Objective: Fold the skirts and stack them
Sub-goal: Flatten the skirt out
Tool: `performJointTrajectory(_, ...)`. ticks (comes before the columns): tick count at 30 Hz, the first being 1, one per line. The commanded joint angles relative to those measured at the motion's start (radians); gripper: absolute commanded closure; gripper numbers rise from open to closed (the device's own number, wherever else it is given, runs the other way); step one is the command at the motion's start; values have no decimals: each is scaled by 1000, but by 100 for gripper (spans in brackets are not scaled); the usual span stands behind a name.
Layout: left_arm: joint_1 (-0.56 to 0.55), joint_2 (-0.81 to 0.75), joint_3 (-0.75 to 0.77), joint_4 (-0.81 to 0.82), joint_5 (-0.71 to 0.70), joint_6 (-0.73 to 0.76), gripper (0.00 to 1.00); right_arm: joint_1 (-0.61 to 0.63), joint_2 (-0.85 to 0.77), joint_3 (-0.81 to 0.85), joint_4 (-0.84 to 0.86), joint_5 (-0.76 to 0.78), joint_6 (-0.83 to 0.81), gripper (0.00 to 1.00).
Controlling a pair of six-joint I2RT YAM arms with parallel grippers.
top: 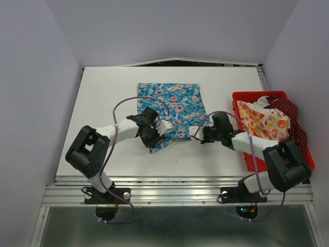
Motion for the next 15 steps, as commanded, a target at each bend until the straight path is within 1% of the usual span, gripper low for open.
performJointTrajectory(1, -1, 0, -16, -76, -27, 20, 55, 8, 6, 1, 140, 55, -17, 99)
performJointTrajectory(2, -1, -8, -18, -79, -36, 25, 52, 8, 0, 6, 134, 58, -7, 99)
performJointTrajectory(4, 0, -31, -20, -89, -48, 28, 48, 8, -12, 21, 125, 62, 9, 99)
performJointTrajectory(5, 0, -39, -21, -93, -62, 29, 44, 8, -21, 28, 108, 64, 13, 99)
performJointTrajectory(8, 5, -66, -27, -103, -79, 40, 38, 8, -36, 53, 77, 64, 36, 99)
performJointTrajectory(12, 17, -88, -27, -111, -85, 46, 36, 8, -47, 70, 54, 61, 39, 99)
performJointTrajectory(15, 37, -99, -20, -117, -71, 52, 33, 8, -46, 79, 42, 68, 37, 99)
